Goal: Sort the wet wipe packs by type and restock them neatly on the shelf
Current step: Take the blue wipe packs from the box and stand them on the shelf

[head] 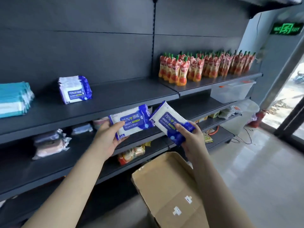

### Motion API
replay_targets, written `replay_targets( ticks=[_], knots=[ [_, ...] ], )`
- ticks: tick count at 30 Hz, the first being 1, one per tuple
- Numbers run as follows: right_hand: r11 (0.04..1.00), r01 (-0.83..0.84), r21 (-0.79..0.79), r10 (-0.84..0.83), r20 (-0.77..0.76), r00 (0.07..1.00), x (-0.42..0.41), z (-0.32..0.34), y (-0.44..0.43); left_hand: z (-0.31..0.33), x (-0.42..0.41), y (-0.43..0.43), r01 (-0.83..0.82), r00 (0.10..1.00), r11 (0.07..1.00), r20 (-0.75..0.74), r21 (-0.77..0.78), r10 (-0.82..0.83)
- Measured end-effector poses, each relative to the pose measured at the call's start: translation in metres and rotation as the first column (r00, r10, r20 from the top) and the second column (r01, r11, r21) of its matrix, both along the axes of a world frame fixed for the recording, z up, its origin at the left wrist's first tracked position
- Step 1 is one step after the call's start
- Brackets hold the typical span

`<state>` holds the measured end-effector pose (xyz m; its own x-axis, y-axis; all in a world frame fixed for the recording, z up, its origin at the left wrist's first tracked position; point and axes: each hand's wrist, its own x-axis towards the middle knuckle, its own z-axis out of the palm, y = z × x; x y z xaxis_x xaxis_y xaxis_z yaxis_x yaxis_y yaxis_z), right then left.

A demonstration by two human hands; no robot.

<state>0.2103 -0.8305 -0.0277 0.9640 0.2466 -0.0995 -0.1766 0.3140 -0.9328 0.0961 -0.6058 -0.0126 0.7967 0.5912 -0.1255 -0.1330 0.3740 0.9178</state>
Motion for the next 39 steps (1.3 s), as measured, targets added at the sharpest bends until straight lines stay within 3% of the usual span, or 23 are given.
replay_targets(
  ticks=[11, 19, 23, 27, 34, 39],
  knots=[
    [0.985, -0.171, 0.025, 0.170, 0.046, 0.984, -0.022, 0.016, 0.209, 0.006, -0.052, 0.191, -0.164, 0.986, 0.973, 0.006, 0.162, 0.165],
    [0.972, -0.213, -0.103, 0.225, 0.121, 0.967, 0.025, 0.010, 0.308, -0.002, -0.009, 0.272, -0.307, 0.939, 0.908, -0.063, 0.285, 0.337],
    [0.971, -0.182, -0.157, 0.205, 0.146, 0.968, 0.072, 0.006, 0.348, -0.008, 0.027, 0.309, -0.297, 0.916, 0.804, -0.084, 0.516, 0.392],
    [0.944, -0.228, -0.239, 0.271, 0.166, 0.948, 0.109, 0.004, 0.374, -0.022, 0.059, 0.340, -0.288, 0.897, 0.724, -0.089, 0.626, 0.434],
    [0.871, -0.353, -0.341, 0.440, 0.223, 0.870, 0.143, -0.012, 0.416, -0.041, 0.087, 0.366, -0.421, 0.797, 0.602, -0.040, 0.678, 0.603],
    [0.851, -0.393, -0.347, 0.490, 0.261, 0.832, 0.139, -0.024, 0.444, -0.047, 0.092, 0.369, -0.503, 0.799, 0.658, 0.009, 0.561, 0.602]
  ],
)
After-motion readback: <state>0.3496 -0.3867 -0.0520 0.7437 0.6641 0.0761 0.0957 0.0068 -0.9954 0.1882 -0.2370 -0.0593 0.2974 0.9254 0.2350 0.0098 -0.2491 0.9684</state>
